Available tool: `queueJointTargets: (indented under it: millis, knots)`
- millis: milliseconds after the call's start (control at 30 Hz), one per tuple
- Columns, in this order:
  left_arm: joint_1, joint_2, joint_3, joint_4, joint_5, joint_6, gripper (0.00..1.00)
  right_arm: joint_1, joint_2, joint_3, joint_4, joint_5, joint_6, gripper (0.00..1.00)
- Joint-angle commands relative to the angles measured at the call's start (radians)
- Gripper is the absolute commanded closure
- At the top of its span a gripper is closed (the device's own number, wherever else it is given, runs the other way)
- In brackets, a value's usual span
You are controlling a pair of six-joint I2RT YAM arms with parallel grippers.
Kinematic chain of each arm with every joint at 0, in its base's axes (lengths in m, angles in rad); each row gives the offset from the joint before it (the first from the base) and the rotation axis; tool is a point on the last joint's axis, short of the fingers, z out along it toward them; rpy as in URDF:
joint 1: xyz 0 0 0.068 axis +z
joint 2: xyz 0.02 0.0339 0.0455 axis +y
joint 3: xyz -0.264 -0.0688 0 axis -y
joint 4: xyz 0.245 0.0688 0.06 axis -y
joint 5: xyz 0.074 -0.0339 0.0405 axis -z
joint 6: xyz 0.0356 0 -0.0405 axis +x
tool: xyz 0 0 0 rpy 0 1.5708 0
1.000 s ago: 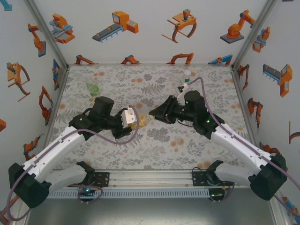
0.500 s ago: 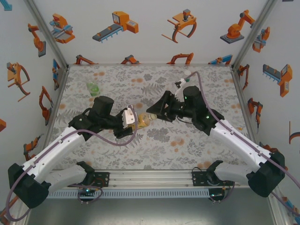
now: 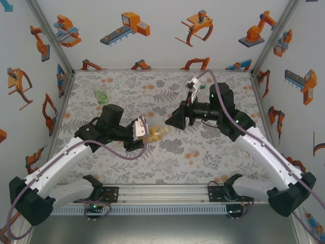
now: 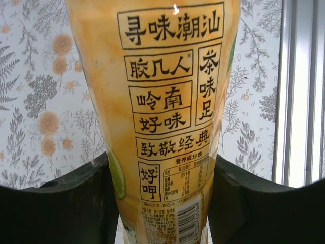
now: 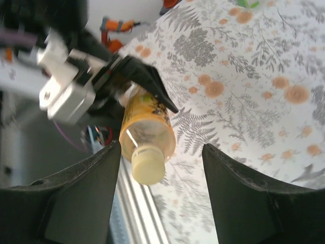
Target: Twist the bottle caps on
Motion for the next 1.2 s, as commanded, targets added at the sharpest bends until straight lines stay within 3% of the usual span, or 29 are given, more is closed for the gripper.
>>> queueJointTargets:
  millis: [0,100,233,467,1167]
  knots:
    - [-0.001,-0.006,0.019,-0.016,0.085,0.037,1.00,-0.001,-0.061,0.009,-0.043,-0.225,-0.505,0.39]
    - [-0.002,-0.001,0.019,-0.020,0.105,0.039,1.00,-0.002,-0.077,-0.012,-0.070,-0.325,-0.725,0.39]
    - [-0.001,-0.001,0.020,-0.023,0.126,0.042,1.00,-0.002,-0.056,-0.026,-0.058,-0.397,-0.797,0.39]
    - [-0.001,-0.006,0.019,-0.024,0.140,0.042,1.00,0.000,-0.024,-0.011,-0.128,-0.402,-0.859,0.41]
    - [-0.002,0.000,0.024,-0.025,0.140,0.036,1.00,0.027,0.004,-0.037,-0.143,-0.356,-0.868,0.60]
